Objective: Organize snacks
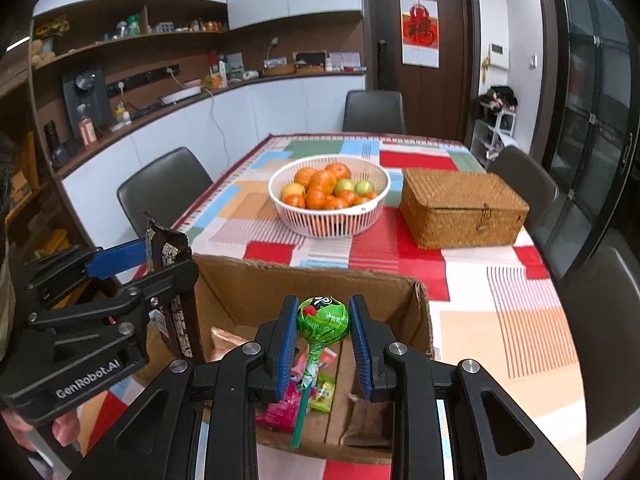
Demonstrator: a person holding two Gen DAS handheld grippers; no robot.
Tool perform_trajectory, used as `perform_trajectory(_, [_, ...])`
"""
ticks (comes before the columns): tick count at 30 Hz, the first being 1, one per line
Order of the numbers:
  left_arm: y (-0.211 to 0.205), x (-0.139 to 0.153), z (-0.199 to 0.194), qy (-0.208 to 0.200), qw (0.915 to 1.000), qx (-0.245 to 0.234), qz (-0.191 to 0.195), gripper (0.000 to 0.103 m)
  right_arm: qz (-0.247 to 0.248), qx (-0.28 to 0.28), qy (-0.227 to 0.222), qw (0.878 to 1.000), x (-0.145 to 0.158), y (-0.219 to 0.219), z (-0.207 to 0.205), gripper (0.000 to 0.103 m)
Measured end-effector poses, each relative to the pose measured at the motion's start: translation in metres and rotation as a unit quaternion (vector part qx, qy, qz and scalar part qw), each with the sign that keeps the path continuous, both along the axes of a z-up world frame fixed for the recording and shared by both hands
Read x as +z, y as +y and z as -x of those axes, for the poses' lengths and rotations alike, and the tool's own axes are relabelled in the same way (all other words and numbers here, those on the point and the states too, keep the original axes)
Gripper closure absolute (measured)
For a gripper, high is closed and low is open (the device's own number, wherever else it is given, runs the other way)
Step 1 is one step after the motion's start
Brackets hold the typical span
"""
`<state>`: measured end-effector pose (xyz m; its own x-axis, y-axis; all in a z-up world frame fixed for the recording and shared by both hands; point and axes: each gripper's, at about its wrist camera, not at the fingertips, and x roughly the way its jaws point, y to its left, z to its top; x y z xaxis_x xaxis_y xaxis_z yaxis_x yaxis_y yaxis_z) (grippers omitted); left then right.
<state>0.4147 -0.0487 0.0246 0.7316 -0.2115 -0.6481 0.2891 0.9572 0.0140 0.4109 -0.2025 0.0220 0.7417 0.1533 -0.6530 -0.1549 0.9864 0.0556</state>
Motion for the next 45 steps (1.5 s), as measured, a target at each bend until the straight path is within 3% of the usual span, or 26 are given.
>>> perform_trajectory(2, [0.001,-0.003,0.004,-0.003,1.0000,0.004,-0.005,0.050,0.002,0.000,0.010,1.000,-0.006,0.000,-0.003,0.066])
perform_trajectory(3, [0.002,-0.003,0.007,-0.007,0.9999,0.008,-0.007,0.049,0.006,-0.006,0.013,1.000,-0.008,-0.001,-0.003,0.054])
perform_trajectory(4, [0.003,-0.002,0.011,-0.011,0.9999,0.011,-0.008,0.047,0.011,-0.013,0.010,1.000,-0.009,-0.002,-0.001,0.051])
perform_trajectory(14, [0.013,0.019,0.071,-0.060,0.9978,0.024,-0.012,0.038,0.005,-0.023,-0.021,0.999,0.002,-0.004,0.042,0.045])
perform_trajectory(27, [0.021,0.042,0.163,-0.102,0.9943,0.029,-0.001,0.029,0.009,-0.044,-0.090,0.995,0.029,-0.010,0.140,0.025])
perform_trajectory(35, [0.030,0.054,0.217,-0.136,0.9897,0.045,0.006,0.014,0.013,-0.058,-0.124,0.990,0.045,-0.010,0.199,0.019])
perform_trajectory(45, [0.041,0.059,0.276,-0.166,0.9842,0.058,0.015,0.004,0.019,-0.067,-0.150,0.986,0.048,-0.005,0.252,0.013])
